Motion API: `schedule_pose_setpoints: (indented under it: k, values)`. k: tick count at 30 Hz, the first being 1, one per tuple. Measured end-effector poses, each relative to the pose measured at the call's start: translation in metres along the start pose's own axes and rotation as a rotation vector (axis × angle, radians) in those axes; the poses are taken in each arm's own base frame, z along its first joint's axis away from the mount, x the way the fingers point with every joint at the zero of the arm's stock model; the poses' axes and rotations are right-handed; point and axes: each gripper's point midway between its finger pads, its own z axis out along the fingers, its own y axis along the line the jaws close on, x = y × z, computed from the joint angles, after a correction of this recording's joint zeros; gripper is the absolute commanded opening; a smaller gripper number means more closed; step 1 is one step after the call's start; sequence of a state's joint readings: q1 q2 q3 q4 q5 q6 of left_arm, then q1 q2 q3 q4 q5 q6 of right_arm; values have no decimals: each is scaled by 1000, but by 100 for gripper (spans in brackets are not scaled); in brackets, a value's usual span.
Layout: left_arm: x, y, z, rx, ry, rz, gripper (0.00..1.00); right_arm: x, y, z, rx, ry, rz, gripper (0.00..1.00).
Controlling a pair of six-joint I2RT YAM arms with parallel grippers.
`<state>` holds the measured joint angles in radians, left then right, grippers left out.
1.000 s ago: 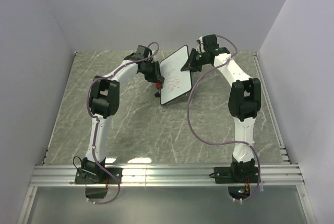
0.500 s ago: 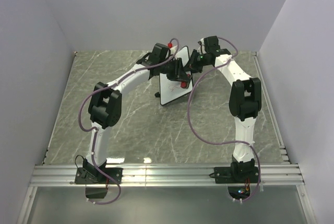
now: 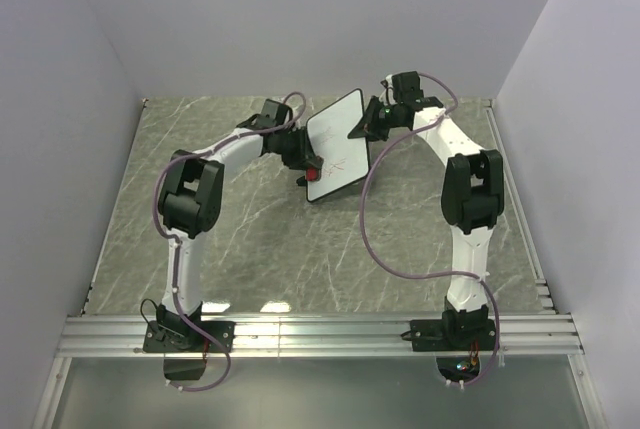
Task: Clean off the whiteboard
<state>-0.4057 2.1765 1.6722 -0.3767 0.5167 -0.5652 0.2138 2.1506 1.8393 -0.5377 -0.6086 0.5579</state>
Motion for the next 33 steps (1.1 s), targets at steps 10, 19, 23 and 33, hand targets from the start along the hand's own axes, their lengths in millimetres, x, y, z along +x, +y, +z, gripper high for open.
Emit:
schedule_pose_setpoints:
  k: [10,19,23,33]
  values:
    - [12,8,-5,-76,18,44,0,7,-1,-5,5,-18,15,0]
    - [26,-87,-7,66,40,163,0,10,-4,-7,11,-26,17,0]
    - [34,-110,-10,124,51,172,0,11,-4,-8,8,-27,15,0]
    - [41,-73,-11,116,65,103,0,14,-4,-11,2,-40,2,0]
